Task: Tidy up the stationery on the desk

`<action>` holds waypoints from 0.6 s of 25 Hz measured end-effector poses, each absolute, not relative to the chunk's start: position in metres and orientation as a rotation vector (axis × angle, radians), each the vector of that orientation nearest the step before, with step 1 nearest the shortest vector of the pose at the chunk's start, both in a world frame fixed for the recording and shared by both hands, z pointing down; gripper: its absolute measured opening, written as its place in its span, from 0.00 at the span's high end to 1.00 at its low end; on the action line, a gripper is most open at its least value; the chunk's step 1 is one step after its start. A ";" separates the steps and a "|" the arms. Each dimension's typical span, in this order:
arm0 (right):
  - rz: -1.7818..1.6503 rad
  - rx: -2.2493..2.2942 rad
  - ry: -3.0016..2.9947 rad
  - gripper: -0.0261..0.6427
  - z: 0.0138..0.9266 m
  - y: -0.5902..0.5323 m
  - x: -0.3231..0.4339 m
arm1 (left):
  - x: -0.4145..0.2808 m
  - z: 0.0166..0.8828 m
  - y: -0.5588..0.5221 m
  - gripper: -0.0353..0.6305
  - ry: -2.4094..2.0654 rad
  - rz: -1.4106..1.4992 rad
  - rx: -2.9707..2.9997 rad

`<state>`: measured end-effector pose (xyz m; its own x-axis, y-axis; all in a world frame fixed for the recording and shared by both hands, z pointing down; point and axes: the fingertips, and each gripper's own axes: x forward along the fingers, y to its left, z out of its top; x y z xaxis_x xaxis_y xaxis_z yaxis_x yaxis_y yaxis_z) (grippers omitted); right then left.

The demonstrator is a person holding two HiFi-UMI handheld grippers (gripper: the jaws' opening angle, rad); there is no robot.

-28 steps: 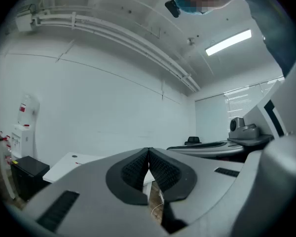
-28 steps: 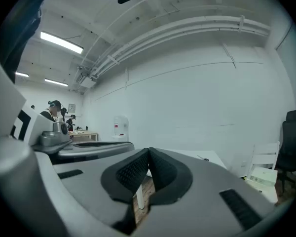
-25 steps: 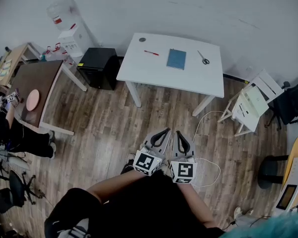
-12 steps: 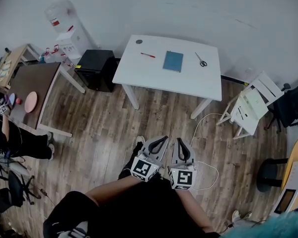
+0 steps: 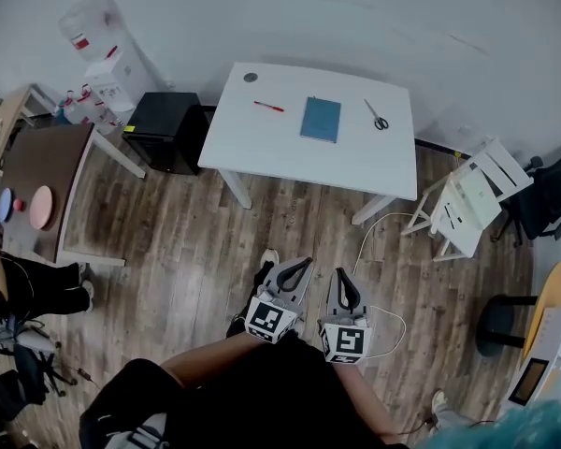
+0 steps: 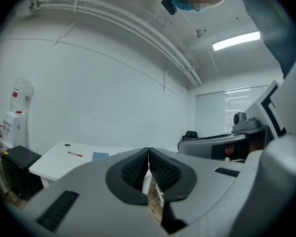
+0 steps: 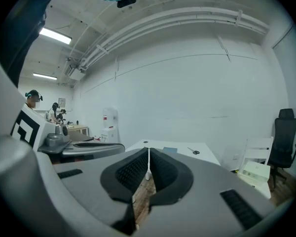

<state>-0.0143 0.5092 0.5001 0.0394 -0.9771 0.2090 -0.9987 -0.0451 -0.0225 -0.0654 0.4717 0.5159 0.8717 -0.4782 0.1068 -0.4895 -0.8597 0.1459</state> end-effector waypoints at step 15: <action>0.213 2.038 -2.081 0.91 0.498 0.309 -0.012 | -0.040 0.516 0.301 0.93 -0.621 0.088 2.855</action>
<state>-0.0120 0.3092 0.4981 -0.0133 -0.9664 0.2567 -0.9984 0.0271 0.0505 -0.0404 0.3015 0.5165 0.9090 -0.4036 0.1042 -0.4167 -0.8870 0.1989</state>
